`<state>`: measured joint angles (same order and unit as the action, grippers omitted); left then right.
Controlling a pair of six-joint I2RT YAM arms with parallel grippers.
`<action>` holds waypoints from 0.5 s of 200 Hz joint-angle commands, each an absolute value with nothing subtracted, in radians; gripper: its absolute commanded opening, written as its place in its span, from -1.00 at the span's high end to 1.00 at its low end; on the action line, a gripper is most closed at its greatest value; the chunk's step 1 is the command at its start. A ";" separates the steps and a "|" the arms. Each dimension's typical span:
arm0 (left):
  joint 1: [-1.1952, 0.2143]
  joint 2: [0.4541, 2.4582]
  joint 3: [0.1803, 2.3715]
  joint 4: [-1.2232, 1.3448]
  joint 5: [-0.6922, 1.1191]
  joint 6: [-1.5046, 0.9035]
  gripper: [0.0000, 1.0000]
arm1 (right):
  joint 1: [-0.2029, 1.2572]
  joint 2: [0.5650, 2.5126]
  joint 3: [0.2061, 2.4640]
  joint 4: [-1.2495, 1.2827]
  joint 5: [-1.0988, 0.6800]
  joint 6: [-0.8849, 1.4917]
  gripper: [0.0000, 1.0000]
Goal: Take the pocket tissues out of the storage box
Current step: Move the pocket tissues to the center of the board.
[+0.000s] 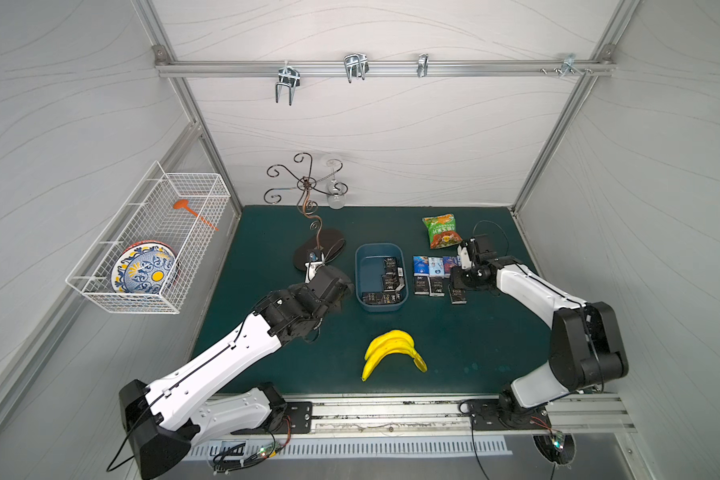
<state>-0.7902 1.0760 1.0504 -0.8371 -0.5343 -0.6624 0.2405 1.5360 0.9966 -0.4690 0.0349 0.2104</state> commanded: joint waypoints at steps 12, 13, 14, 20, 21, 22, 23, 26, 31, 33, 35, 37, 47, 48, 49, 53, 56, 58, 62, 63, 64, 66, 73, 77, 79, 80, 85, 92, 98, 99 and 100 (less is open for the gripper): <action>-0.792 1.068 1.088 -0.805 -0.535 -0.659 0.14 | 0.196 1.565 0.946 -0.448 -0.039 0.224 -0.04; -0.792 1.069 1.088 -0.805 -0.535 -0.660 0.14 | 0.195 1.565 0.945 -0.447 -0.039 0.224 -0.04; -0.792 1.068 1.088 -0.805 -0.535 -0.659 0.14 | 0.194 1.567 0.945 -0.447 -0.039 0.225 -0.04; -0.792 1.070 1.088 -0.805 -0.532 -0.659 0.14 | 0.192 1.578 0.942 -0.445 -0.041 0.227 -0.04; -0.792 1.070 1.088 -0.805 -0.532 -0.659 0.14 | 0.191 1.578 0.943 -0.445 -0.042 0.227 -0.04; -0.792 1.070 1.088 -0.805 -0.532 -0.660 0.14 | 0.191 1.581 0.942 -0.445 -0.042 0.228 -0.04; -0.792 1.069 1.088 -0.805 -0.531 -0.660 0.14 | 0.190 1.583 0.942 -0.444 -0.043 0.227 -0.04; -0.793 1.070 1.088 -0.805 -0.531 -0.659 0.14 | 0.190 1.586 0.940 -0.442 -0.043 0.227 -0.04; -0.792 1.070 1.088 -0.806 -0.529 -0.660 0.14 | 0.190 1.594 0.940 -0.438 -0.044 0.228 -0.04; -0.793 1.070 1.088 -0.807 -0.528 -0.660 0.14 | 0.190 1.596 0.939 -0.437 -0.045 0.226 -0.04; -0.793 1.070 1.088 -0.807 -0.529 -0.661 0.14 | 0.190 1.600 0.938 -0.436 -0.047 0.226 -0.03; -0.793 1.068 1.088 -0.807 -0.529 -0.661 0.14 | 0.189 1.603 0.938 -0.436 -0.047 0.228 -0.03; -0.793 1.067 1.086 -0.810 -0.530 -0.660 0.14 | 0.190 1.620 0.936 -0.430 -0.051 0.228 0.00; -0.792 1.066 1.086 -0.810 -0.530 -0.661 0.14 | 0.189 1.622 0.935 -0.430 -0.052 0.228 0.01; -0.792 1.065 1.086 -0.810 -0.530 -0.661 0.14 | 0.190 1.623 0.935 -0.429 -0.052 0.228 0.01; -0.792 1.064 1.086 -0.811 -0.531 -0.661 0.14 | 0.189 1.629 0.934 -0.425 -0.054 0.229 0.03; -0.793 1.062 1.085 -0.811 -0.533 -0.661 0.14 | 0.189 1.637 0.935 -0.423 -0.056 0.229 0.05; -0.792 1.061 1.085 -0.812 -0.534 -0.661 0.14 | 0.190 1.641 0.937 -0.426 -0.060 0.229 0.07; -0.792 1.058 1.084 -0.813 -0.537 -0.661 0.14 | 0.189 1.649 0.944 -0.436 -0.063 0.226 0.10; -0.792 1.058 1.083 -0.814 -0.537 -0.661 0.14 | 0.189 1.651 0.945 -0.437 -0.062 0.226 0.11; -0.792 1.058 1.083 -0.814 -0.536 -0.661 0.14 | 0.189 1.653 0.946 -0.437 -0.061 0.225 0.11; -0.792 1.057 1.083 -0.814 -0.538 -0.661 0.14 | 0.189 1.656 0.949 -0.439 -0.059 0.225 0.13; -0.792 1.052 1.080 -0.813 -0.539 -0.661 0.14 | 0.191 1.664 0.956 -0.443 -0.058 0.224 0.17; -0.792 1.050 1.080 -0.813 -0.541 -0.660 0.14 | 0.190 1.666 0.957 -0.445 -0.056 0.224 0.18; -0.793 1.049 1.080 -0.814 -0.541 -0.661 0.14 | 0.191 1.666 0.958 -0.445 -0.057 0.224 0.18; -0.792 1.049 1.080 -0.813 -0.541 -0.661 0.14 | 0.190 1.667 0.958 -0.445 -0.057 0.225 0.18; -0.792 1.047 1.080 -0.815 -0.541 -0.661 0.14 | 0.191 1.668 0.960 -0.444 -0.054 0.225 0.19; -0.792 1.044 1.080 -0.816 -0.543 -0.661 0.14 | 0.189 1.670 0.963 -0.444 -0.053 0.225 0.20; -0.792 1.042 1.079 -0.816 -0.544 -0.661 0.14 | 0.190 1.675 0.967 -0.446 -0.053 0.228 0.20; -0.792 1.042 1.080 -0.816 -0.544 -0.661 0.14 | 0.190 1.676 0.968 -0.446 -0.053 0.227 0.20; -0.792 1.042 1.079 -0.816 -0.544 -0.661 0.14 | 0.190 1.677 0.968 -0.447 -0.054 0.226 0.21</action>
